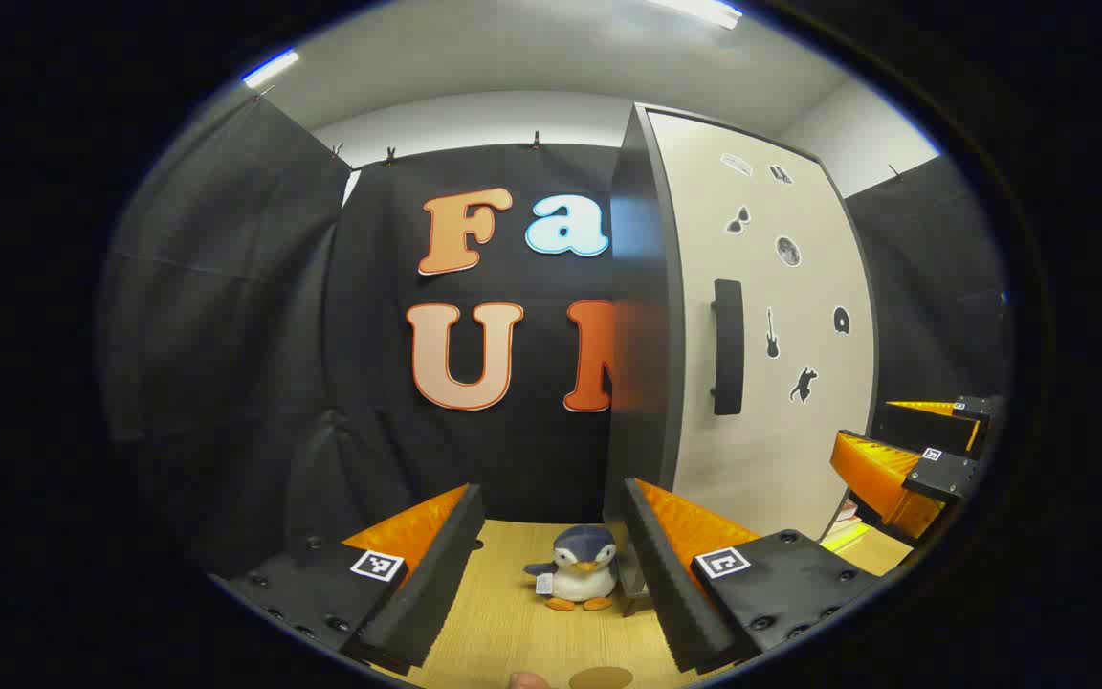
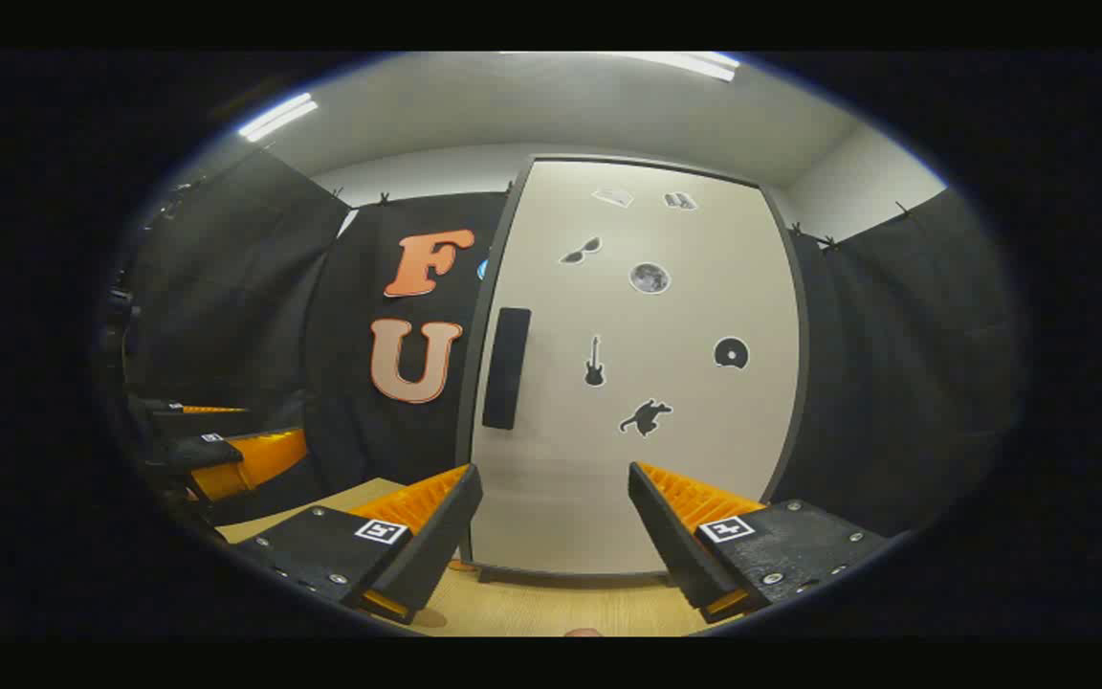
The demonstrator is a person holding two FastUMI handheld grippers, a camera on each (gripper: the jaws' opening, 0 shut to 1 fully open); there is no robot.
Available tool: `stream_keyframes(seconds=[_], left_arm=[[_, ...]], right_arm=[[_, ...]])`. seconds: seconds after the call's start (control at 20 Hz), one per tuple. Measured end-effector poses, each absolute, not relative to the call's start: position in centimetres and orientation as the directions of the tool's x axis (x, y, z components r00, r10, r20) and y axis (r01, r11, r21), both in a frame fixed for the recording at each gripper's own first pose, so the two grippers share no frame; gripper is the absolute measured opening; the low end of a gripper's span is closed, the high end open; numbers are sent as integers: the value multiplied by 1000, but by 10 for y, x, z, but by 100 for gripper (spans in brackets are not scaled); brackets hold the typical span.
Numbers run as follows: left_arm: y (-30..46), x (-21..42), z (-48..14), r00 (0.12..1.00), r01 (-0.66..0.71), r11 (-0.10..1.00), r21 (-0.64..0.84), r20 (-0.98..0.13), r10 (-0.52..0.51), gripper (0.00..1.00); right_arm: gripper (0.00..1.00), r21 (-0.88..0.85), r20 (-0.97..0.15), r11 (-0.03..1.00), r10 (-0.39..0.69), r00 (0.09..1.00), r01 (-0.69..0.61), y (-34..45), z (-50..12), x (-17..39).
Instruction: Open the cabinet door with the right hand, grasp the bottle in the cabinet with the left hand and place it on the coaster, then close the cabinet door with the right hand.
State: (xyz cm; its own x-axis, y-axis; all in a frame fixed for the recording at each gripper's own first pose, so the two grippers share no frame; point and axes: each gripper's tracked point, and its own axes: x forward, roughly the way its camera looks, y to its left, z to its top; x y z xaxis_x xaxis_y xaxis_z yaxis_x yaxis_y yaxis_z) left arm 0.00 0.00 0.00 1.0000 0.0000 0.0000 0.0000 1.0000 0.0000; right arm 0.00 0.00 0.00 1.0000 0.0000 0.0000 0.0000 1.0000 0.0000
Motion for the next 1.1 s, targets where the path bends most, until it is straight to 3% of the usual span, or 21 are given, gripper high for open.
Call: stream_keyframes(seconds=[0.5,1.1], left_arm=[[-16,-2,11,999,31,999,24,35,-32,96],[5,6,-6,999,-32,999,-33,-16,31,95]], right_arm=[[95,32,12,999,-6,1000,6,-2,5,5],[95,32,6,999,9,1000,-9,11,7,32]])
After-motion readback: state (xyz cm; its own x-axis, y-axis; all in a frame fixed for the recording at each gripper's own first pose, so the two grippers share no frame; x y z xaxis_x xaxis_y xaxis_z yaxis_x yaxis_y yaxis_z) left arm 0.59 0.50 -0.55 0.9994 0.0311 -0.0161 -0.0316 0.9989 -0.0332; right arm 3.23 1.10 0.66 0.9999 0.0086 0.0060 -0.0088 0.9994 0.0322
